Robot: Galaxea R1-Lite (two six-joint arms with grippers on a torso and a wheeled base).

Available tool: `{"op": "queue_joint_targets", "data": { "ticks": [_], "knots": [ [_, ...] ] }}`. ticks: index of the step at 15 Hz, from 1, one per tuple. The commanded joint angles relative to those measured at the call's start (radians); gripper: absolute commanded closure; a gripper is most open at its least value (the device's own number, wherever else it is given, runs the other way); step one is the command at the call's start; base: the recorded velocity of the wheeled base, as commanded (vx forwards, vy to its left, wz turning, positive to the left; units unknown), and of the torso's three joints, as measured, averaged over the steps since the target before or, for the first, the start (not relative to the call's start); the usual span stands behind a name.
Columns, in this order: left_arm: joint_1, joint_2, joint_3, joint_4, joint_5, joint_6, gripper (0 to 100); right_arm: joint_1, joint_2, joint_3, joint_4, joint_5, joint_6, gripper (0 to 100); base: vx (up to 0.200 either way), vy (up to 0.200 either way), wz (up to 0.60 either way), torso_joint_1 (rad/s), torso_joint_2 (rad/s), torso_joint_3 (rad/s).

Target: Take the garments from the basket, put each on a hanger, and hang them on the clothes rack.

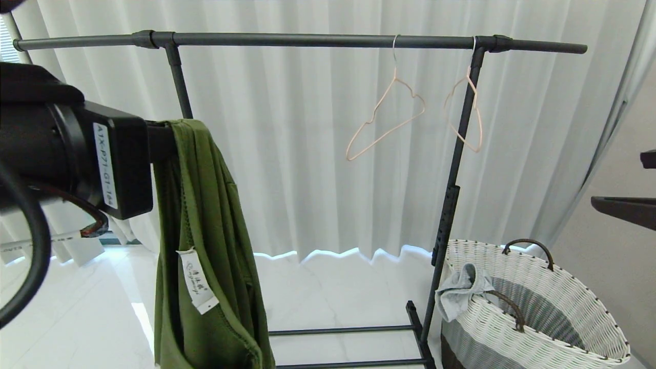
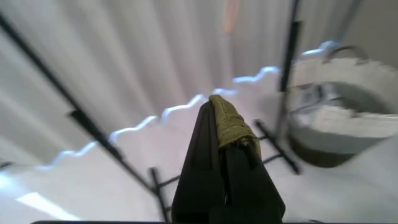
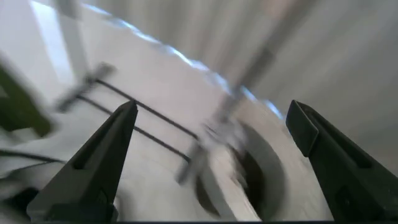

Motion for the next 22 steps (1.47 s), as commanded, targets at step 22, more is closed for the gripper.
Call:
{"op": "queue_joint_targets", "data": {
  "ticks": [22],
  "knots": [
    [0.292,-0.022,0.082,-0.002,0.009,0.166,100,-0.365,0.072,0.047,-0.028,-0.075,0.014,0,0.000,0.000,0.00,0.072,-0.22,-0.149]
  ]
}}
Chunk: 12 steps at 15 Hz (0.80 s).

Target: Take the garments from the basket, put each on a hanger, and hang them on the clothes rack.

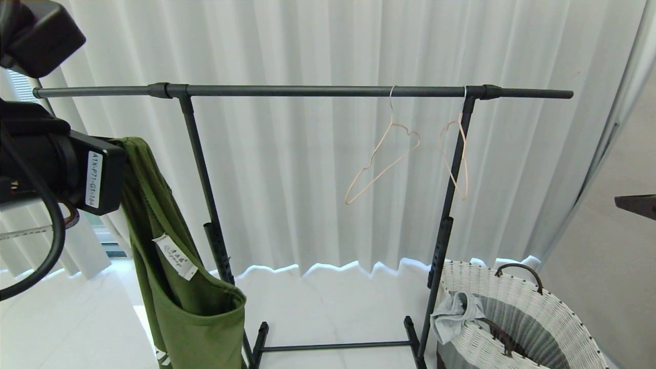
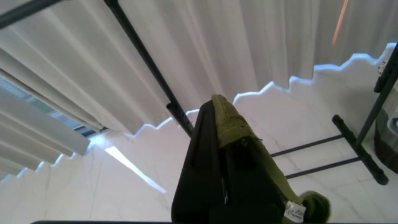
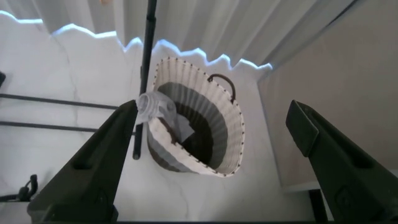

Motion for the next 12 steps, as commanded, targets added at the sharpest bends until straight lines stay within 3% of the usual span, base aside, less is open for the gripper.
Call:
{"op": "queue_joint_targets", "data": {
  "ticks": [1,6,12],
  "knots": [
    [0.000,0.001,0.001,0.000,0.000,0.000,100,0.001,-0.001,0.001,-0.011,-0.001,0.000,0,0.000,0.000,0.00,0.188,-0.50,-0.300],
    [0.001,0.004,0.002,0.000,0.002,0.000,100,0.001,0.001,0.024,-0.083,0.041,0.000,0,0.000,0.000,0.00,0.078,-0.19,-0.116],
    [0.001,0.003,0.007,0.000,0.002,0.000,100,0.001,-0.001,0.023,-0.085,0.042,0.000,0,0.200,0.000,0.00,0.005,-0.01,-0.002]
  ]
}}
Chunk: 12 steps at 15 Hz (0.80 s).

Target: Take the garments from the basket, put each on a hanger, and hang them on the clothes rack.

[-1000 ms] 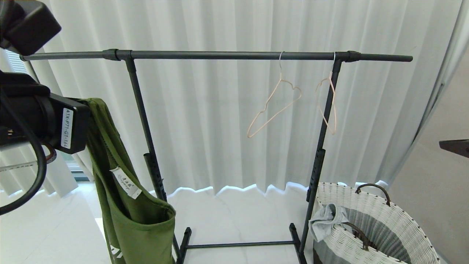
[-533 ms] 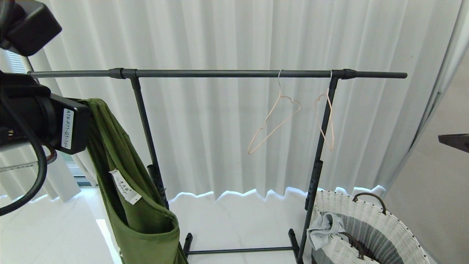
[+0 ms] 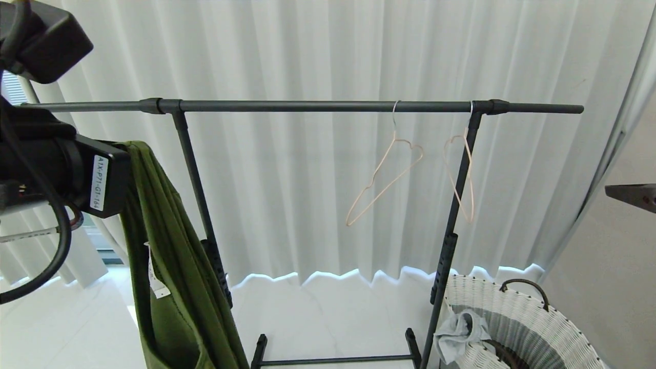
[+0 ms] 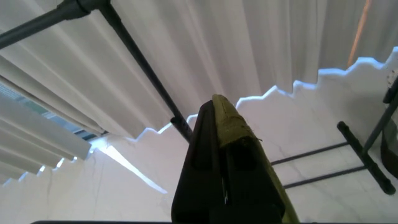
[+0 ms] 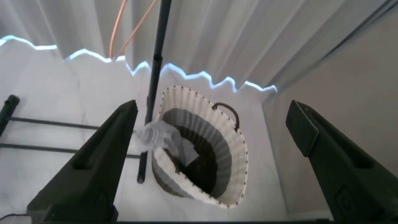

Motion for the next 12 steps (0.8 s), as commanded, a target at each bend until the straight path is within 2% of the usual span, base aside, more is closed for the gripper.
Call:
{"op": "queue_joint_targets", "data": {
  "ticks": [1,6,12],
  "knots": [
    [0.000,0.001,0.001,-0.001,0.000,0.000,100,0.000,0.000,-0.001,0.000,-0.001,0.000,0,0.200,0.000,0.00,0.017,0.00,0.002],
    [0.000,0.001,0.001,-0.001,0.000,0.000,100,0.000,0.000,0.001,0.002,-0.001,0.001,0,0.200,0.000,0.00,0.006,0.00,0.002],
    [0.000,0.004,0.015,-0.001,0.000,-0.002,100,0.000,0.008,0.002,0.002,-0.001,0.009,0,0.000,0.000,0.00,0.000,0.00,0.000]
  ]
}}
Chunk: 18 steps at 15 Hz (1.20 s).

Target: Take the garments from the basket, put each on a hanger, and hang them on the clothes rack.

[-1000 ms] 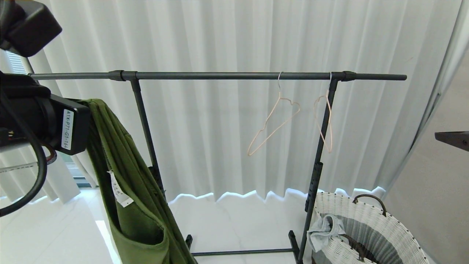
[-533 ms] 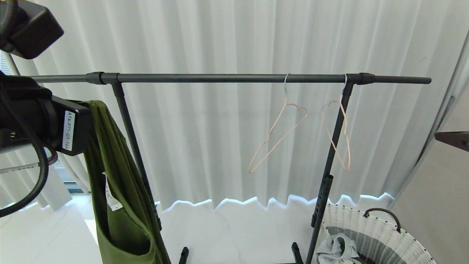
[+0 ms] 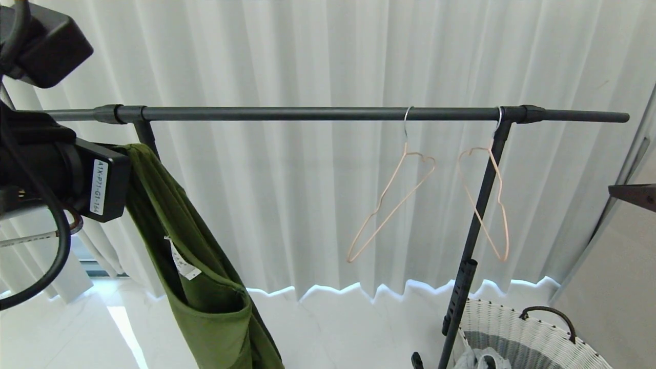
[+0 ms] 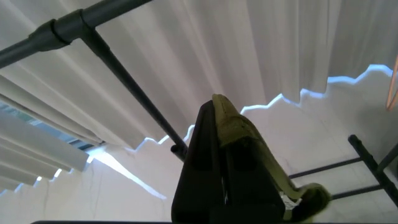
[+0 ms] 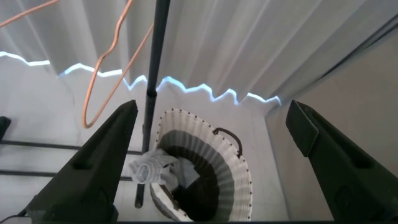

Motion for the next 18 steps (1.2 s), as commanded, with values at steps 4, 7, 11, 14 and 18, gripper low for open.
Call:
{"op": "queue_joint_targets", "data": {
  "ticks": [4,7,11,14,18],
  "knots": [
    [0.000,0.003,0.004,0.001,0.000,0.000,100,0.001,0.019,0.000,0.000,0.000,0.007,0,0.000,0.200,0.00,0.001,0.00,0.004],
    [0.000,0.005,0.009,-0.001,0.000,-0.002,100,0.001,0.027,0.000,-0.002,0.000,0.007,0,0.000,0.133,0.00,0.008,0.00,0.002],
    [0.000,0.003,0.011,-0.001,0.000,0.000,100,0.001,0.092,-0.003,-0.012,-0.006,0.066,0,0.000,0.000,0.00,0.000,0.00,0.000],
    [0.000,-0.001,0.009,-0.001,0.000,0.000,100,0.001,0.207,-0.014,-0.074,-0.020,0.201,0,0.000,0.000,0.00,0.000,0.00,0.000],
    [0.000,-0.010,0.015,-0.001,0.002,0.000,100,0.001,0.319,-0.016,-0.112,-0.095,0.257,0,0.000,0.000,0.00,0.000,0.00,0.000]
  ]
}}
